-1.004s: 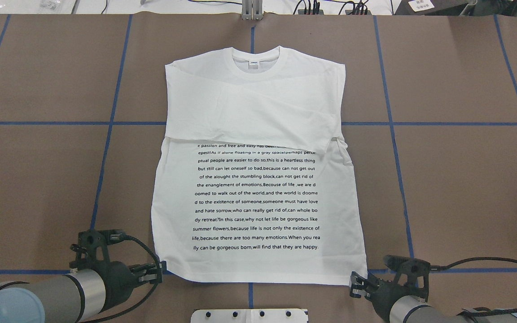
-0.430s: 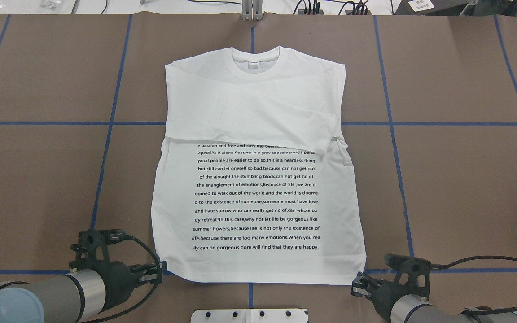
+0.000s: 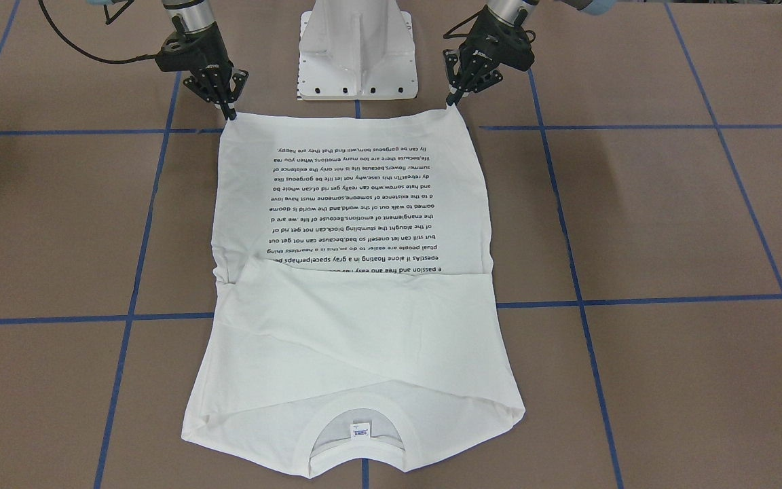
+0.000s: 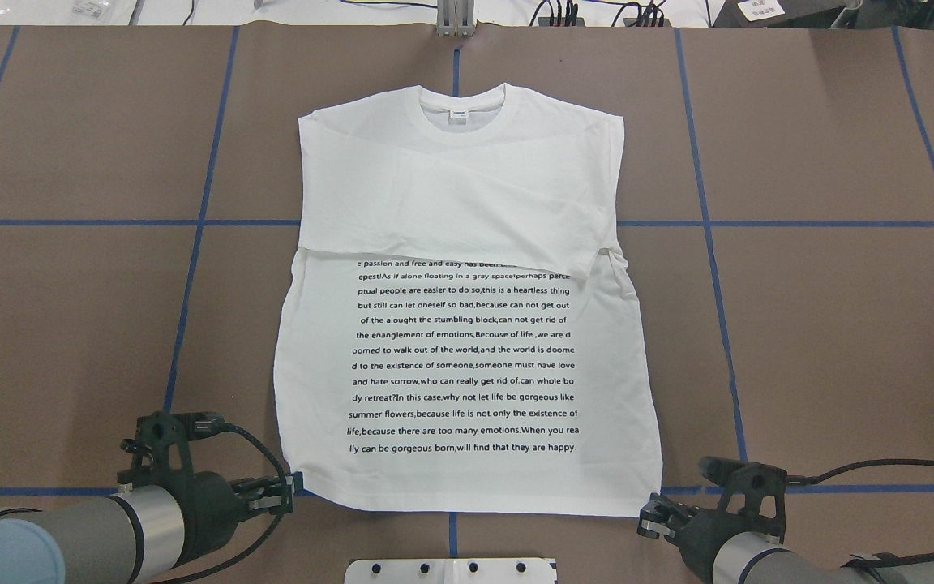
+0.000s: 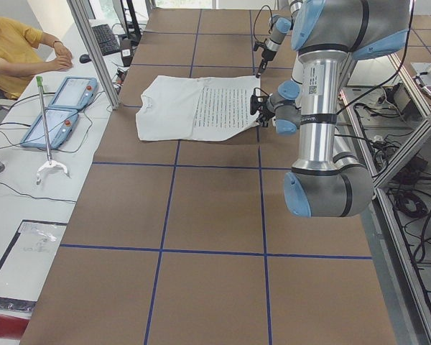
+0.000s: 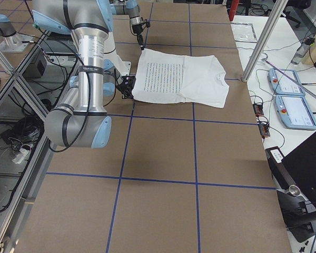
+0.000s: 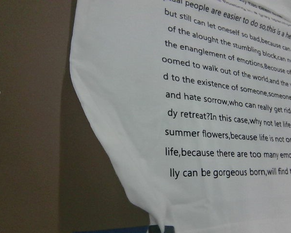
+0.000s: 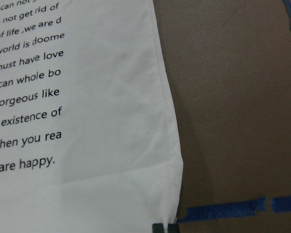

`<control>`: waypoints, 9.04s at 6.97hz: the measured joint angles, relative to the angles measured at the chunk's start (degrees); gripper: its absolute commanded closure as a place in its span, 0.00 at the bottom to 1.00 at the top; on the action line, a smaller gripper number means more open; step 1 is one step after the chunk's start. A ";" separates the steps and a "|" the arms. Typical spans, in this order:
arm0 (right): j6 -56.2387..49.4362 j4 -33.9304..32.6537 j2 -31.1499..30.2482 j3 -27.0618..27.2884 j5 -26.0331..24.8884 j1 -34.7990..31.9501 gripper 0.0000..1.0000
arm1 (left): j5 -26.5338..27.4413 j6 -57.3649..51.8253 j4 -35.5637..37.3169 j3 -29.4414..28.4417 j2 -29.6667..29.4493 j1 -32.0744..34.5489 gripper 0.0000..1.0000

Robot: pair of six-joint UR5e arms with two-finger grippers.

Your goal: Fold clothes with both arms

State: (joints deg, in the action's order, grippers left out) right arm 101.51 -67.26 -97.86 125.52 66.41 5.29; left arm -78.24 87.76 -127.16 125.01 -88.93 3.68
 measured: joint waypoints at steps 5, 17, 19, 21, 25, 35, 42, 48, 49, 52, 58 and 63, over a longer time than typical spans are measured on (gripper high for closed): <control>-3.28 -32.86 3.66 29.33 18.81 -10.85 1.00 | -15.49 -4.37 27.17 25.80 -3.06 6.50 1.00; -34.27 -22.77 49.55 -35.19 36.61 -52.47 1.00 | -25.05 -32.06 5.25 -42.72 -36.76 43.05 1.00; -34.34 -15.04 50.37 -44.07 36.11 -52.61 1.00 | -23.00 -32.11 -0.68 -51.26 -38.18 42.59 1.00; -36.33 -13.14 50.06 -46.01 35.95 -53.05 1.00 | -22.05 -32.50 -1.74 -52.38 -38.11 42.21 1.00; -37.14 -12.82 49.84 -45.84 35.99 -54.71 0.87 | -21.94 -34.10 -1.70 -51.93 -38.05 42.34 1.00; -36.58 -12.64 47.99 -44.25 33.01 -53.11 0.00 | -26.93 -34.14 -1.90 -26.19 -18.04 34.87 0.01; -35.96 -12.64 47.15 -42.08 32.82 -52.10 0.00 | -19.93 -23.70 -2.39 -24.78 -14.81 23.87 0.54; -35.95 -12.64 47.15 -41.86 32.80 -51.54 0.00 | -20.01 -23.93 -2.37 -24.46 -14.28 24.15 1.00; -35.93 -12.63 47.06 -41.35 32.76 -51.35 0.00 | -20.25 -25.17 -2.33 -23.65 -13.50 24.75 1.00; -35.87 -12.63 45.98 -39.05 32.73 -50.67 0.00 | -20.59 -40.08 -2.31 -25.83 -11.76 35.92 1.00; -33.35 -12.64 46.44 -36.80 32.51 -47.20 0.00 | -20.31 -56.13 -4.52 -67.14 -40.47 52.78 0.01; -14.57 -12.90 53.19 -40.12 26.21 -39.06 0.00 | -22.31 -56.12 -9.84 -63.51 -36.86 53.46 0.00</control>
State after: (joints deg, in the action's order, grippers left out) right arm 86.95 -80.16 -44.68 85.40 92.62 -33.77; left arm -100.55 31.64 -137.00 61.50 -125.79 57.14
